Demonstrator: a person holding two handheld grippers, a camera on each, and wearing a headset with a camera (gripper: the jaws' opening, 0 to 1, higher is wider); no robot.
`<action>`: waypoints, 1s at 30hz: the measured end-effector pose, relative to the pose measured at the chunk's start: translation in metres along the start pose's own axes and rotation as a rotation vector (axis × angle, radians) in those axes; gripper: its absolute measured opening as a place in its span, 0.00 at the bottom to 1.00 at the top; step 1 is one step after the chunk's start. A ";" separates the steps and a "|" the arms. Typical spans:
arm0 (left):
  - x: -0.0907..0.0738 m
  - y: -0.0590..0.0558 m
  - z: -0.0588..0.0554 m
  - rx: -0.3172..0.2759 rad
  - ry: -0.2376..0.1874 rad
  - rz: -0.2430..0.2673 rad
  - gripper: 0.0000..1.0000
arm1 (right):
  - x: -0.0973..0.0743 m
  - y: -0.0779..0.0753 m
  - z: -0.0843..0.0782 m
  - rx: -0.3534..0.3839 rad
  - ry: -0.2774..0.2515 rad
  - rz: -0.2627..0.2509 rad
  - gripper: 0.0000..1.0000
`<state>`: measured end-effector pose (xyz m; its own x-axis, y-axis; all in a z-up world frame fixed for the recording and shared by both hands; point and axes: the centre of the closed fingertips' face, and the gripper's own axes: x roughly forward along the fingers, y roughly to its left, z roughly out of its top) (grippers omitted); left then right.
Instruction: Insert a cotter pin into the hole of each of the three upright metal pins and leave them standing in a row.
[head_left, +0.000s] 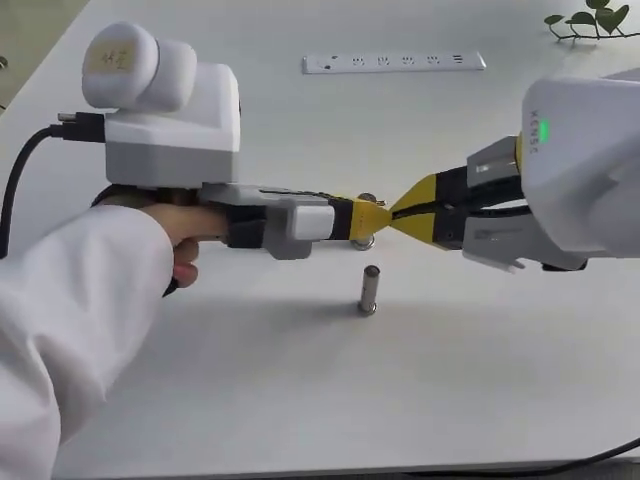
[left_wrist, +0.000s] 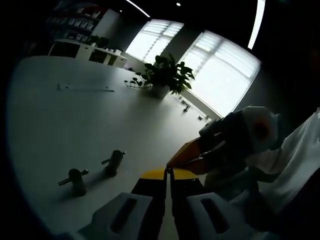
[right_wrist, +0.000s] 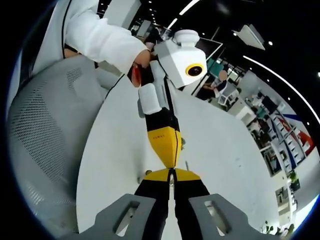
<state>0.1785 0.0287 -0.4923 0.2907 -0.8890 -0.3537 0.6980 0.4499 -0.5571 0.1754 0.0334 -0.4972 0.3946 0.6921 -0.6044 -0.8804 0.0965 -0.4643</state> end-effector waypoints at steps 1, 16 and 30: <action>0.000 0.000 0.000 0.006 0.002 0.002 0.00 | 0.001 0.001 -0.001 -0.008 0.000 -0.002 0.00; -0.010 -0.008 -0.002 0.112 0.022 -0.023 0.00 | 0.002 0.015 -0.017 0.234 -0.026 0.093 0.13; -0.015 -0.030 -0.017 0.365 0.097 -0.122 0.00 | 0.001 0.034 0.001 0.434 -0.176 0.211 0.00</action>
<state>0.1417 0.0303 -0.4832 0.1404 -0.9139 -0.3809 0.9155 0.2664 -0.3015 0.1458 0.0386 -0.5126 0.1789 0.8351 -0.5202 -0.9790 0.2035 -0.0101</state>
